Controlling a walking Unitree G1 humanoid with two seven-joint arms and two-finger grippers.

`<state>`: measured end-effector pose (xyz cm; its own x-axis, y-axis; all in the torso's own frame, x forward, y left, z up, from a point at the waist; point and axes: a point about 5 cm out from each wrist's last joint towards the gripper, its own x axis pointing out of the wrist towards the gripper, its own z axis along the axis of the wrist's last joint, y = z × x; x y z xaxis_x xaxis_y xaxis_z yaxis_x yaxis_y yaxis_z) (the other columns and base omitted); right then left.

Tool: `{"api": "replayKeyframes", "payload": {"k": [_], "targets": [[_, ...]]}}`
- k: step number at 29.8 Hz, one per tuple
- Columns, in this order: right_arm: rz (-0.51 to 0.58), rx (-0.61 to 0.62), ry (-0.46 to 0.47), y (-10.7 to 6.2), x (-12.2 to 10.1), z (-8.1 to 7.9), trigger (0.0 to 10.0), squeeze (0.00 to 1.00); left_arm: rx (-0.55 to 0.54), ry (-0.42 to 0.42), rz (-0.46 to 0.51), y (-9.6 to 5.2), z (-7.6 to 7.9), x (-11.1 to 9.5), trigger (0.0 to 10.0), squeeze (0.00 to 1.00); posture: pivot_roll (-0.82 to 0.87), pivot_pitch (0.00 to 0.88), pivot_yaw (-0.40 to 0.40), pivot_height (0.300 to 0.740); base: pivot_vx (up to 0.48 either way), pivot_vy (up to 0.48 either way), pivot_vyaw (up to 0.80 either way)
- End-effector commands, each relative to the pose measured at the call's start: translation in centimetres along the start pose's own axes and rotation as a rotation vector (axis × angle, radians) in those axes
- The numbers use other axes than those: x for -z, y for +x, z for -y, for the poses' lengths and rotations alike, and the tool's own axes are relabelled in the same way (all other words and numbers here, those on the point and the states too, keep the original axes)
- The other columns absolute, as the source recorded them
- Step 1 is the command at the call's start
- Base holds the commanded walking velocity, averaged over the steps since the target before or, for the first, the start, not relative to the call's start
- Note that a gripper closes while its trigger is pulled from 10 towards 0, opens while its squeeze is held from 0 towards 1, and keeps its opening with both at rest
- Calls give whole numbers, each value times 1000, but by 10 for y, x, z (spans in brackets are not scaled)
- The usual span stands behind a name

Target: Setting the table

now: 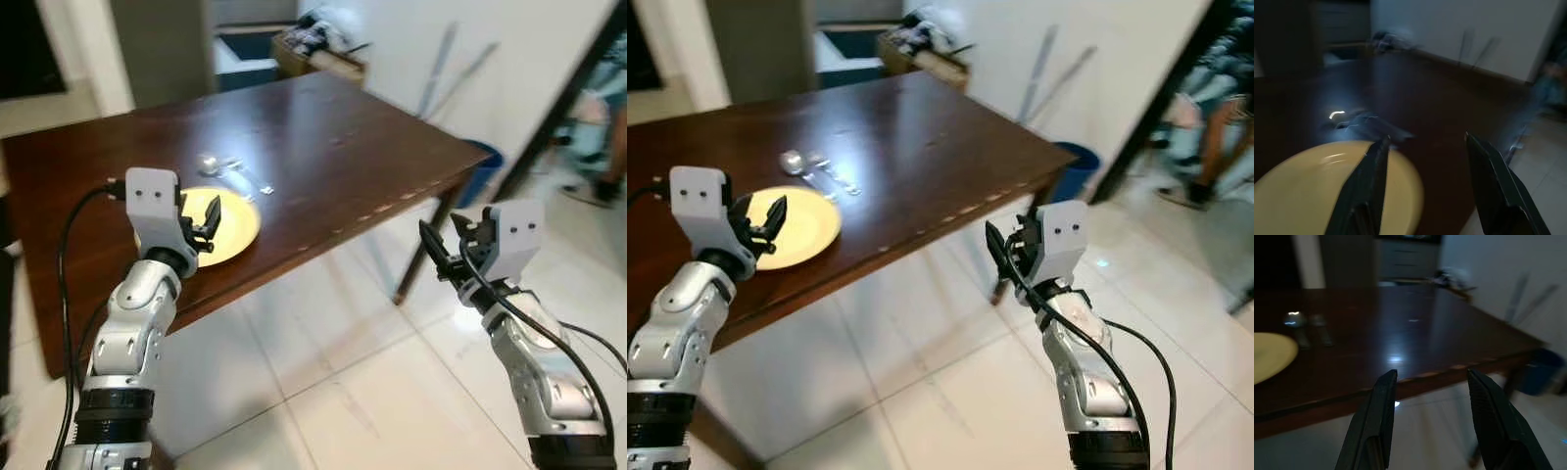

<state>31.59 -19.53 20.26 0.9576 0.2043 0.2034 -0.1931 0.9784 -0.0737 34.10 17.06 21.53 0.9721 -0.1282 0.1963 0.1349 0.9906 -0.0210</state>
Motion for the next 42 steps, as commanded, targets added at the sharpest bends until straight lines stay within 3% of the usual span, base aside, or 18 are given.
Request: {"api": "replayKeyframes", "payload": {"k": [1,42], "targets": [[-17,-4,4,-2,4,0,10000,0,-11,-11,-22,-2,-3,6,10000,0,-116,0,6,740,0,0,-800],[-17,-45,-7,2,6,-5,10000,0,-23,-21,-28,-7,-9,13,10000,8,-101,0,-7,740,0,0,-800]]}}
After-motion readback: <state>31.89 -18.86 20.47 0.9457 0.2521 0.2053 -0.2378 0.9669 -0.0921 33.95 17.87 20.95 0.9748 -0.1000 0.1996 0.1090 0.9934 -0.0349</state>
